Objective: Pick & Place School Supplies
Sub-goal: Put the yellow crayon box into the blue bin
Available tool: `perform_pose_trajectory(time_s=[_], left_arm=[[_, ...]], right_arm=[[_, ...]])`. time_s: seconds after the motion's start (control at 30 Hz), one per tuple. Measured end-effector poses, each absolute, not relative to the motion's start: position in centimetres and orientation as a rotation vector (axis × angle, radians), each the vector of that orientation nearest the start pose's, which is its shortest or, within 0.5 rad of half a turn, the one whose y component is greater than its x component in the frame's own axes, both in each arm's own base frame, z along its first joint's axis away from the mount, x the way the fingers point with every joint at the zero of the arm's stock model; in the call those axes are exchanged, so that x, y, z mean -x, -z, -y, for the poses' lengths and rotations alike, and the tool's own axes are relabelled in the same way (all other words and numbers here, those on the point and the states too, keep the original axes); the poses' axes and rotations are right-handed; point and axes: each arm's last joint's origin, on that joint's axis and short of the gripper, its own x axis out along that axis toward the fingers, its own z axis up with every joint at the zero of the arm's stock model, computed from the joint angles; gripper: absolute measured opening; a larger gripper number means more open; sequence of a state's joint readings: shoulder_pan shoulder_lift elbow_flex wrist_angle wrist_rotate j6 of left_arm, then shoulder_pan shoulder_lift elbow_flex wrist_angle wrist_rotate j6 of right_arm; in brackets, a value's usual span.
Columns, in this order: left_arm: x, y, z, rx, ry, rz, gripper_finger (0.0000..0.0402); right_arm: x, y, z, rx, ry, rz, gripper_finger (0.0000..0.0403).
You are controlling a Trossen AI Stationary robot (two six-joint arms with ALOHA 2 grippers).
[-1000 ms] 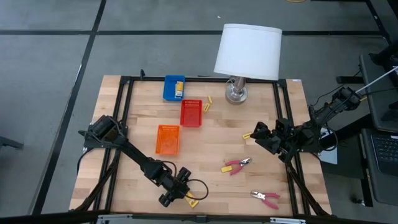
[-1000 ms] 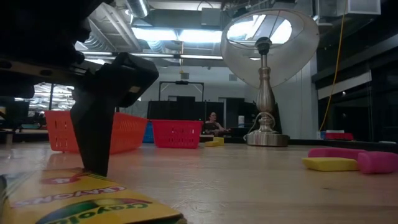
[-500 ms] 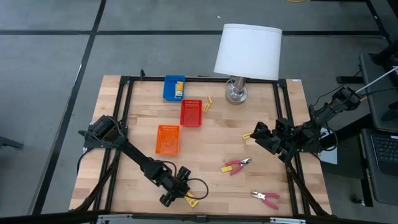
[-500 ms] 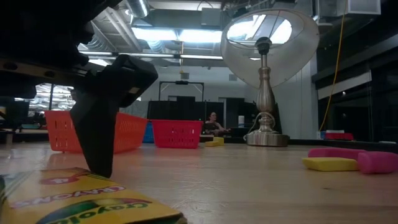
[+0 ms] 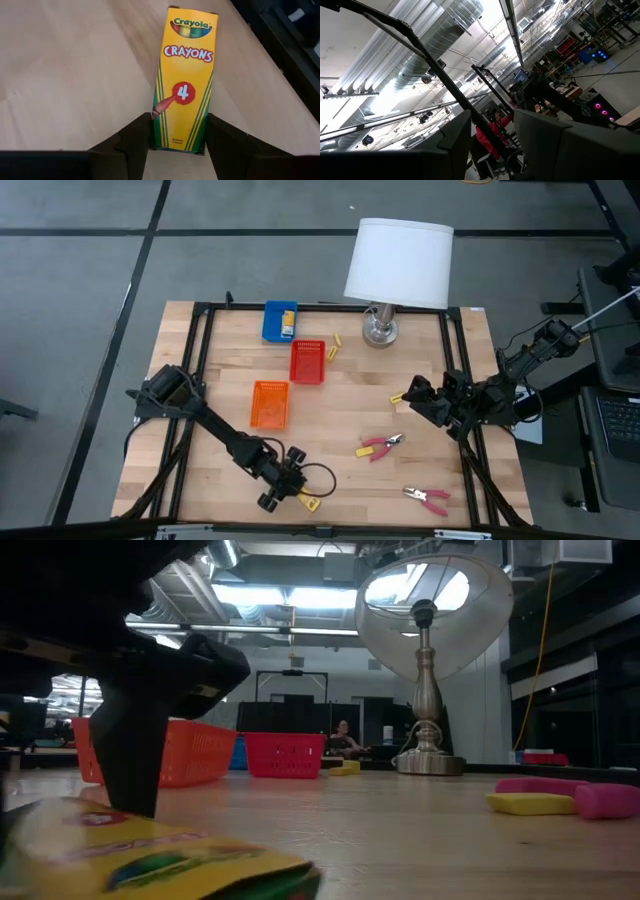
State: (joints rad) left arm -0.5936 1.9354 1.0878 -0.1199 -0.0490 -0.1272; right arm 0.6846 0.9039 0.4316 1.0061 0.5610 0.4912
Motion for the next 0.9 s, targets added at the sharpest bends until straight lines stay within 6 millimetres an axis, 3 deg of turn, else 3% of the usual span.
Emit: perform_pose_trajectory(time_s=[0.23,0.5,0.73,0.9], left_arm=[[-32.3,-12.8,19.6,-0.035,0.276,-0.943,0.0179],[-34.5,-13.3,16.3,0.277,-0.067,-0.854,0.0176],[-36.6,-15.8,11.8,0.559,-0.32,-0.638,0.0174],[-37.4,-19.1,7.8,0.691,-0.475,-0.412,0.0174]], right_arm=[[-15.0,-30.0,-10.3,-0.797,-0.228,0.4,0.0155],[-15.0,-30.0,-10.3,-0.798,-0.229,0.4,0.0155],[-15.1,-30.0,-10.3,-0.801,-0.22,0.398,0.0155],[-15.1,-29.9,-10.3,-0.8,-0.219,0.391,0.0155]])
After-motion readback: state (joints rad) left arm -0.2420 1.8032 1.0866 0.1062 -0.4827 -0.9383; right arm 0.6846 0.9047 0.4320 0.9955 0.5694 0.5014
